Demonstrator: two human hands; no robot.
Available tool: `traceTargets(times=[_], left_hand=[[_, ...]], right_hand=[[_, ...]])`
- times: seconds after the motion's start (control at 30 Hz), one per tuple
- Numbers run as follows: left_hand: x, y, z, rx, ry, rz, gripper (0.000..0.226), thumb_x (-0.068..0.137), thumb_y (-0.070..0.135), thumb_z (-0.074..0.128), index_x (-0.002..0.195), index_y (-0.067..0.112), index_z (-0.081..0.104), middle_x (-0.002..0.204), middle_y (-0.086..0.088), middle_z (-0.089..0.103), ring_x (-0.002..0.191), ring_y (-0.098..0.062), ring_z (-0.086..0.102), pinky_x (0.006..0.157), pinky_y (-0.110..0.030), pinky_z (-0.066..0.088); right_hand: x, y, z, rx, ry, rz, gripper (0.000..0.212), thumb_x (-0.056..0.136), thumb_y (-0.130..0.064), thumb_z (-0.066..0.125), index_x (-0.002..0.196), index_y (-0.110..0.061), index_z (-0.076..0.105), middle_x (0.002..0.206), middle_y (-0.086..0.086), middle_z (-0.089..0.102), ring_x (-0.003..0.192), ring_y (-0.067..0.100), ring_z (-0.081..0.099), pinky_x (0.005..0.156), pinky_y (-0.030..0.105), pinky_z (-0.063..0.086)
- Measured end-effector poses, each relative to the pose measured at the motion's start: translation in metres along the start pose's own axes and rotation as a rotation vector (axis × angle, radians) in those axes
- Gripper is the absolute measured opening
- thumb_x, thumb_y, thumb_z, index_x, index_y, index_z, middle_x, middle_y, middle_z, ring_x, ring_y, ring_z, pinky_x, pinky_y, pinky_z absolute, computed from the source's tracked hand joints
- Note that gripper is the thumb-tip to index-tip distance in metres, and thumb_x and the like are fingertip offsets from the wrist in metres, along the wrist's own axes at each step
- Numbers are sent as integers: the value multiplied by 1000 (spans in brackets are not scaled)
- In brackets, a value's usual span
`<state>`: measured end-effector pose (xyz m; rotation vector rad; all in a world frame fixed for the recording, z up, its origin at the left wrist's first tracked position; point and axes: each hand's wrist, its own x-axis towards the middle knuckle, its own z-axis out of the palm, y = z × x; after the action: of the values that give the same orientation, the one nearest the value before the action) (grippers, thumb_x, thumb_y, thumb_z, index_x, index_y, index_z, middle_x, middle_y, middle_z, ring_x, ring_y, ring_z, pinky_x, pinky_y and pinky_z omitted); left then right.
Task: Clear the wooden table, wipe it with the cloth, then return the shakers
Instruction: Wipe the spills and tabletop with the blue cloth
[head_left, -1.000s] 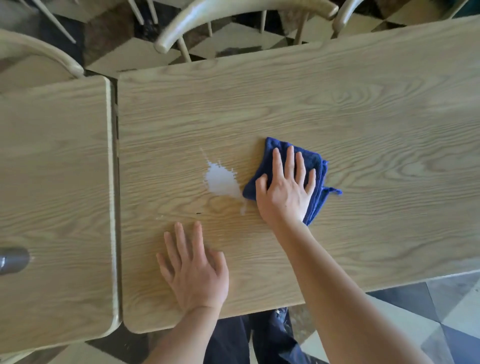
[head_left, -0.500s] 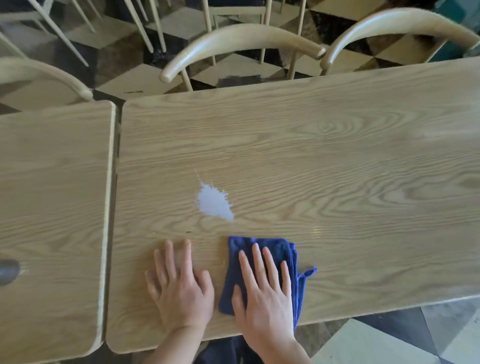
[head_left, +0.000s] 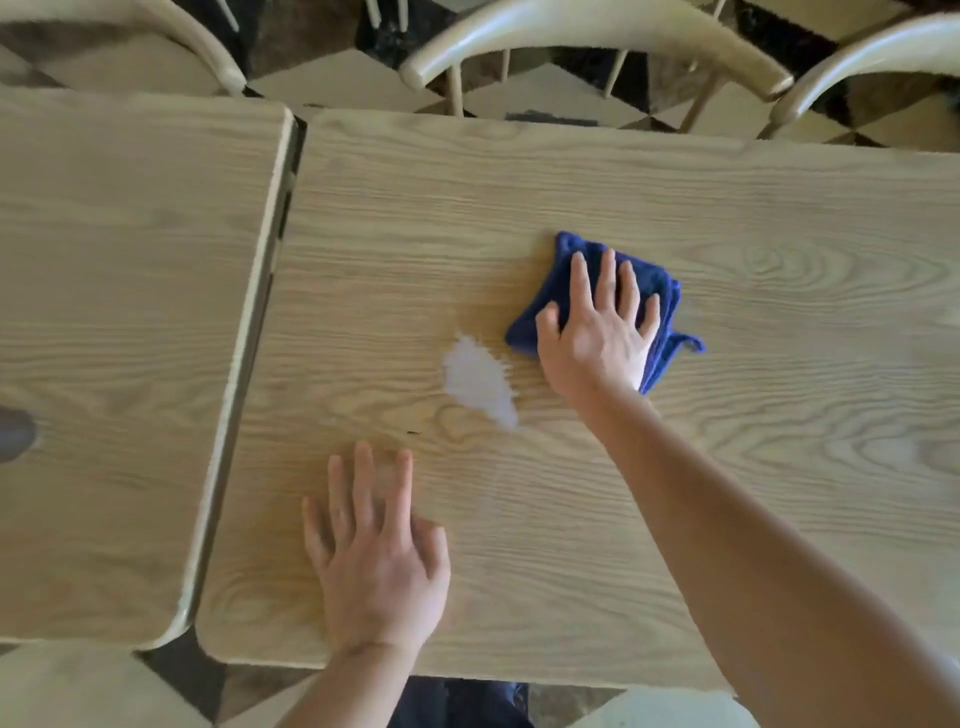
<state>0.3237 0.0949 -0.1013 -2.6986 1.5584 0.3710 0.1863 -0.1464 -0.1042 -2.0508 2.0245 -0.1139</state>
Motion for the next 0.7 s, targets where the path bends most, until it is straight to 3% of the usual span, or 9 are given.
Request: traceTargets(times=[0.23, 0.4, 0.47, 0.53, 0.7], left_hand=[[-1, 2, -2, 16, 14, 18, 68, 84, 37, 36, 152, 29, 34, 165, -5, 22, 154, -31, 17, 122, -59, 14], [-1, 4, -3, 22, 21, 4, 65, 84, 35, 35, 147, 25, 44, 163, -6, 26, 153, -31, 19, 121, -59, 15], [-1, 3, -1, 27, 37, 11, 53, 81, 32, 39, 129, 16, 55, 159, -10, 32, 151, -33, 23, 119, -61, 20], [-3, 1, 1, 42, 55, 24, 47, 75, 31, 44, 118, 14, 52, 157, -13, 34, 149, -34, 24, 116, -63, 24], [0, 2, 1, -52, 83, -17, 65, 82, 33, 35, 146, 25, 43, 162, -5, 28, 152, -29, 20, 120, -59, 20]], right_hand=[[35, -92, 16, 32, -43, -87, 67, 95, -45, 25, 159, -24, 15, 168, 3, 3, 154, 24, 0, 122, 56, -3], [-23, -160, 43, 24, -97, -482, 66, 93, -45, 35, 156, -24, 28, 166, 4, 16, 154, 24, 9, 122, 55, 1], [-51, -184, 52, -18, -164, -679, 65, 95, -45, 35, 156, -26, 27, 166, 3, 16, 154, 22, 8, 122, 53, 1], [-61, -192, 56, -91, -215, -818, 63, 97, -46, 32, 157, -28, 23, 167, 0, 13, 154, 21, 5, 123, 52, 0], [-24, -162, 44, -134, -243, -1025, 63, 96, -51, 36, 155, -34, 25, 166, -5, 14, 154, 16, 8, 124, 47, -2]])
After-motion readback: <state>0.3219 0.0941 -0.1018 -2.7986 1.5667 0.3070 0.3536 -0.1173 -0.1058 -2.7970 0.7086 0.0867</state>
